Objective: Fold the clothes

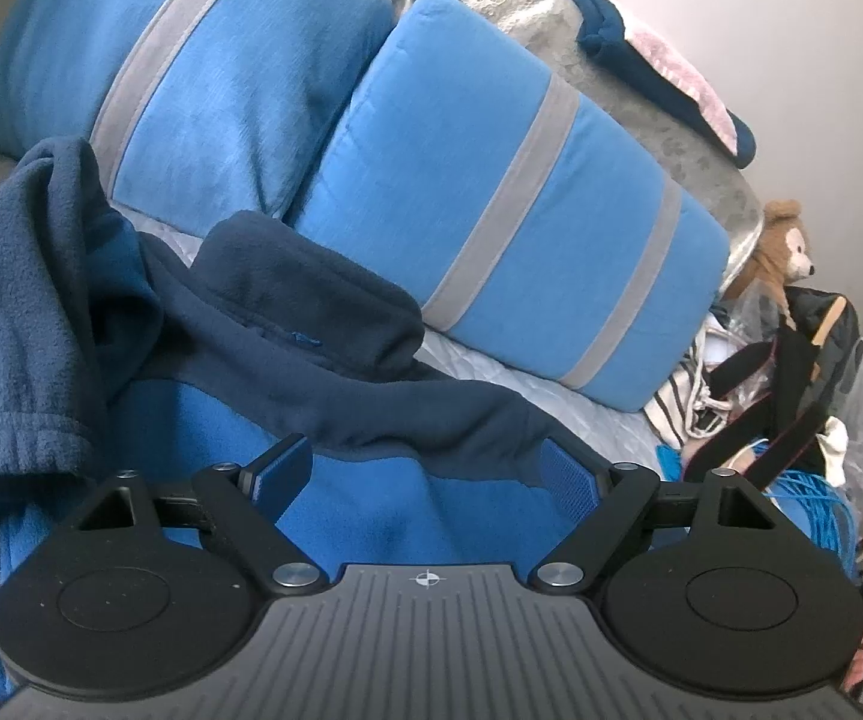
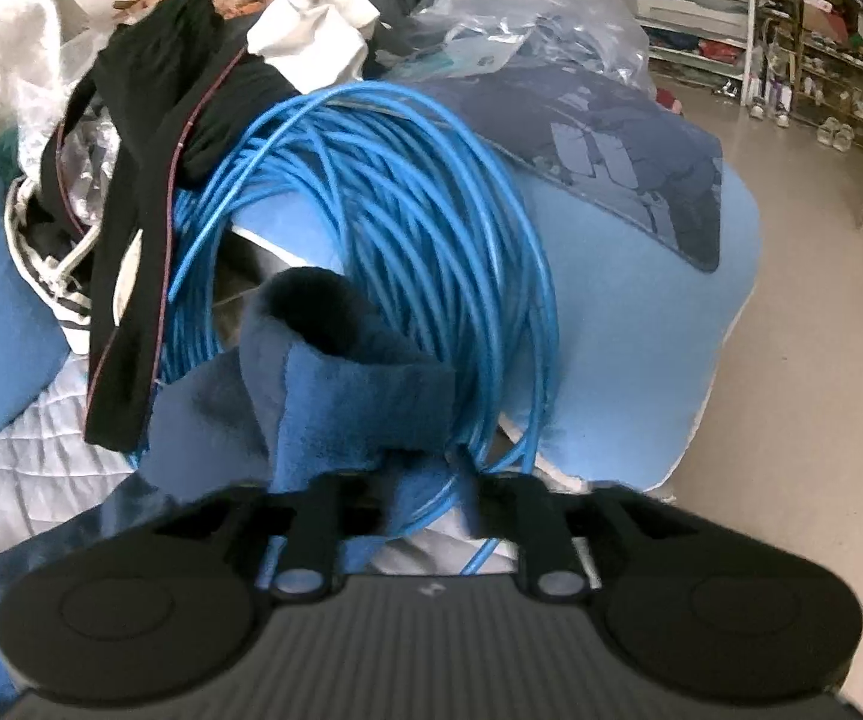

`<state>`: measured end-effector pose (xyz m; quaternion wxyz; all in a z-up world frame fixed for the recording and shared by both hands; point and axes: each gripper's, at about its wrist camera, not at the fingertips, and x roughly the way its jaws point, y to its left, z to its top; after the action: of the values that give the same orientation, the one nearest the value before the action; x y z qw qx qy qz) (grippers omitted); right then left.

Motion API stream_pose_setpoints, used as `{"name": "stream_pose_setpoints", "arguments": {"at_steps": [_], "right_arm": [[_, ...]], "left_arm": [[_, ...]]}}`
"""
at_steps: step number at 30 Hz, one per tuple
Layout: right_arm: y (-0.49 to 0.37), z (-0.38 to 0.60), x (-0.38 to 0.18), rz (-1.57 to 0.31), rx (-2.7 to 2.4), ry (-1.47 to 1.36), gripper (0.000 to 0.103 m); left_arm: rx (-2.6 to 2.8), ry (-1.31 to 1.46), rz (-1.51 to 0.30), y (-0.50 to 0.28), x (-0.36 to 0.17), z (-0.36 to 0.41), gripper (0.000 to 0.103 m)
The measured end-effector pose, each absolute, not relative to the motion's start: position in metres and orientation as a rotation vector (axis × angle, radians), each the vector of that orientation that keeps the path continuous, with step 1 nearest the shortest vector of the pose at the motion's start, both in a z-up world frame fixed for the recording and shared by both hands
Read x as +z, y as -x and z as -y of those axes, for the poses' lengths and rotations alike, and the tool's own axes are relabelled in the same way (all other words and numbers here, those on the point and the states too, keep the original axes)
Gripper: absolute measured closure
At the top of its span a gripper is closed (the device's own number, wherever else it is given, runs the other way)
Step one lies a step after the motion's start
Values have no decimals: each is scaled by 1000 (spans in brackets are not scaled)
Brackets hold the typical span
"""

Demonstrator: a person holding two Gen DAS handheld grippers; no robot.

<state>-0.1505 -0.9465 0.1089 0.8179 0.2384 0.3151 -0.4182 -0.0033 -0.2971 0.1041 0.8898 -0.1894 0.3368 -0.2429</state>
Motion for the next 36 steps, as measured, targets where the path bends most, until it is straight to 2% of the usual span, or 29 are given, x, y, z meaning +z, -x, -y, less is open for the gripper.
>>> {"name": "stream_pose_setpoints", "arguments": {"at_steps": [2,10,26,29,36], "right_arm": [[153,940,114,-650,-888,-462,37],[152,916,144,-531,-768,-253,30],[140,905,140,-646,-720,-109,32],[129,905,130,-691,-723,-42,38],[103,928,111,-709,-806,50,43]], "left_arm": [[-505,394,-701,4,104,298,19],[-508,391,-707,3,104,298,19],[-505,402,-716,3,103,296,19],[-506,394,-714,3,103,297,19],[-492,383,-722,2,102,298,19]]}}
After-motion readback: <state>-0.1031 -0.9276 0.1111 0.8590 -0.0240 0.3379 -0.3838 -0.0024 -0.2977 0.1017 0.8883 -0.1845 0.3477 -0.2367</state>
